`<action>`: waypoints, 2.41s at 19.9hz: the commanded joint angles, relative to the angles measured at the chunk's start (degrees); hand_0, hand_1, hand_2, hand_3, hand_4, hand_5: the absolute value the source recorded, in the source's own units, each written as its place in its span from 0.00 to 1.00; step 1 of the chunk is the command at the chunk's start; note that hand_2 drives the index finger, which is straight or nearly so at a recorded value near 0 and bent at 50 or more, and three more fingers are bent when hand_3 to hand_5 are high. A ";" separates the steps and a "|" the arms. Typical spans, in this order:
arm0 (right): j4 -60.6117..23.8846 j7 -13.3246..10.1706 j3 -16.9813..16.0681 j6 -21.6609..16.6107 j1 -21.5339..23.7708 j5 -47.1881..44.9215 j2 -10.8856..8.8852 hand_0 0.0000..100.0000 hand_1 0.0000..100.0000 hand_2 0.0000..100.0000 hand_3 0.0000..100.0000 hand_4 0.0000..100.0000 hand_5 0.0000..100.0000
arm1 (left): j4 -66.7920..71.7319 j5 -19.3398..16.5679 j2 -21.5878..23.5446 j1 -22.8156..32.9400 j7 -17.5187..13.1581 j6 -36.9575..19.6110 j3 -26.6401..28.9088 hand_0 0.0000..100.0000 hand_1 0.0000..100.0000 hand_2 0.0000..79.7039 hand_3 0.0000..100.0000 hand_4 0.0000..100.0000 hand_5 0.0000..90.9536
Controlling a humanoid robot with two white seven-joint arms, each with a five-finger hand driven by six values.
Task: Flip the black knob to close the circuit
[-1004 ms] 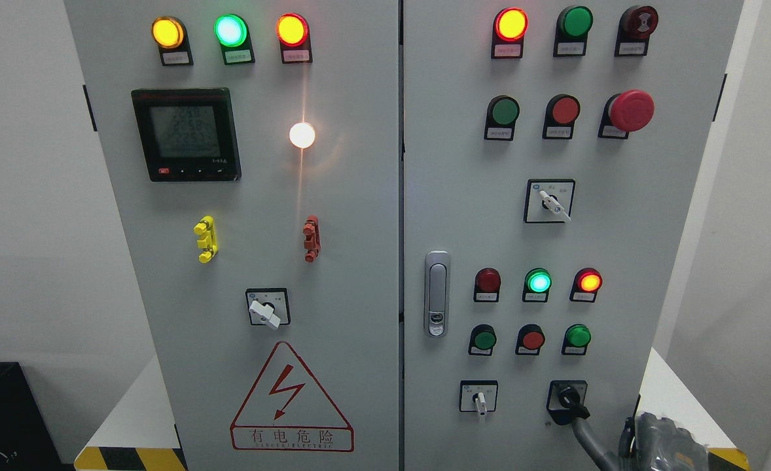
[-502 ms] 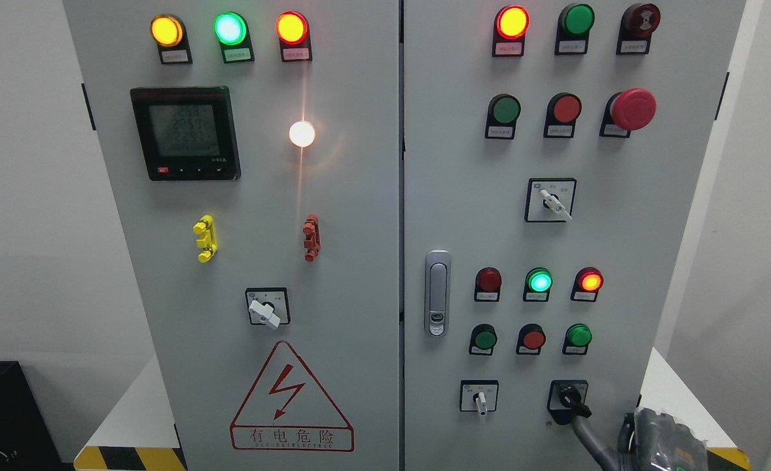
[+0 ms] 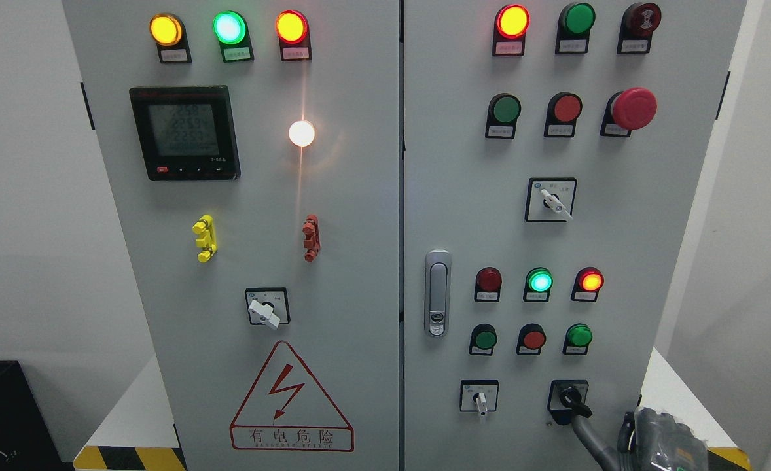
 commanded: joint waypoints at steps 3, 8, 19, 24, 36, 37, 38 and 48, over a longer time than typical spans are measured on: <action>-1.11 -0.50 2.56 -0.03 1.04 -0.09 -0.07 0.00 0.00 0.87 1.00 0.92 0.99 | -1.32 0.00 0.02 1.23 -0.02 -0.05 0.00 0.12 0.56 0.00 0.00 0.00 0.00; -0.76 -0.50 3.97 -0.30 1.75 0.09 -0.24 0.00 0.00 0.88 1.00 0.91 0.99 | -1.32 0.00 0.02 1.23 -0.02 -0.05 0.00 0.12 0.56 0.00 0.00 0.00 0.00; -0.23 -0.67 5.99 -0.47 1.84 0.18 -0.33 0.00 0.00 0.88 1.00 0.91 0.99 | -1.32 0.00 0.02 1.23 -0.02 -0.05 0.00 0.12 0.56 0.00 0.00 0.00 0.00; -2.77 -1.02 6.16 -0.47 3.24 -0.44 -0.16 0.00 0.00 0.87 1.00 0.91 0.99 | -1.32 0.00 0.02 1.23 -0.02 -0.05 0.00 0.12 0.56 0.00 0.00 0.00 0.00; -19.38 -6.91 6.69 -3.88 15.27 -20.44 0.37 0.00 0.03 0.75 0.94 0.86 0.90 | -1.32 0.00 -0.07 1.23 -0.02 -0.05 0.00 0.12 0.56 0.00 0.00 0.00 0.00; -20.09 -7.44 6.69 -4.77 16.33 -24.39 0.37 0.00 0.03 0.71 0.93 0.85 0.87 | -1.32 0.00 0.02 1.23 -0.02 -0.05 0.00 0.12 0.56 0.00 0.00 0.00 0.00; -20.79 -7.70 6.61 -5.04 17.38 -28.52 0.37 0.00 0.03 0.69 0.93 0.84 0.86 | -1.32 0.00 0.02 1.23 -0.02 -0.05 0.00 0.12 0.56 0.00 0.00 0.00 0.00; -23.79 -14.73 7.48 -7.50 26.00 -67.55 0.02 0.00 0.04 0.39 0.65 0.64 0.61 | -1.32 0.00 0.02 1.23 -0.02 -0.05 0.00 0.12 0.56 0.00 0.00 0.00 0.00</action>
